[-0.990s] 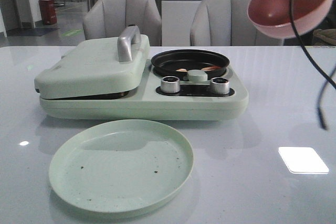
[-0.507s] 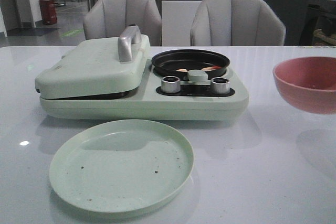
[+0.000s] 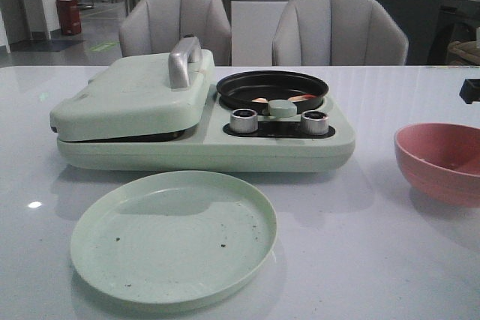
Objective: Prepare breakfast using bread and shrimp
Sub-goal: 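Carry the pink bowl back and set it down on the table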
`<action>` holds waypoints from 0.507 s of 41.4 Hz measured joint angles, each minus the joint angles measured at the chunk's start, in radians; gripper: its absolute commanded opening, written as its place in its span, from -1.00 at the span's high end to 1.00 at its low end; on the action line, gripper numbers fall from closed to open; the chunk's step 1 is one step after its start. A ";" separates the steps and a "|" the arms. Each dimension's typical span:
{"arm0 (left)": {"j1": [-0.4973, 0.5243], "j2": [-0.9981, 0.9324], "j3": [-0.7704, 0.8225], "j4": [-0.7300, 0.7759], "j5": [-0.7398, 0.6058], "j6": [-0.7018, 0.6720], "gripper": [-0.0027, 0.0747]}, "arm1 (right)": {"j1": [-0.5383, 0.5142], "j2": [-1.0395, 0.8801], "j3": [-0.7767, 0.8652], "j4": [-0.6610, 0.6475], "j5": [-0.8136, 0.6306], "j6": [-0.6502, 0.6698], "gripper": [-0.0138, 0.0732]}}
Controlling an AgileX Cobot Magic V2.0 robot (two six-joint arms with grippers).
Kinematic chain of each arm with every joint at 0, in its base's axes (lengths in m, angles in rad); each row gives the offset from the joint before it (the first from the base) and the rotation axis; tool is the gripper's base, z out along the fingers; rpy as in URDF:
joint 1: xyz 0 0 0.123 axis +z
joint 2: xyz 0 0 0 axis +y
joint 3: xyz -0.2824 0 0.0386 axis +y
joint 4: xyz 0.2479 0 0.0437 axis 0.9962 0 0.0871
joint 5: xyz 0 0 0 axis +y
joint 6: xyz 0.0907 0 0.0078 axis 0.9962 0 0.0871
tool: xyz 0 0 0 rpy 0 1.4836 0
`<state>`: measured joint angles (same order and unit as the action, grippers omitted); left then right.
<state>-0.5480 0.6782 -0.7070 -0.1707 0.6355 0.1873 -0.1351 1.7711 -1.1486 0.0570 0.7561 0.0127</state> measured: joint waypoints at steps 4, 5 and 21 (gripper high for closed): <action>0.000 0.000 0.000 0.000 0.000 0.000 0.67 | 0.002 -0.025 0.000 0.000 0.000 -0.005 -0.39; 0.000 0.000 0.000 0.000 0.000 0.000 0.67 | 0.004 -0.039 0.000 0.000 0.000 -0.013 -0.39; 0.000 0.000 0.000 0.000 0.000 0.000 0.67 | 0.268 -0.422 0.075 -0.004 0.013 -0.055 -0.39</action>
<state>-0.5480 0.6782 -0.7070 -0.1707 0.6355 0.1873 0.1333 1.3490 -1.0732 0.0533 0.7687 -0.0425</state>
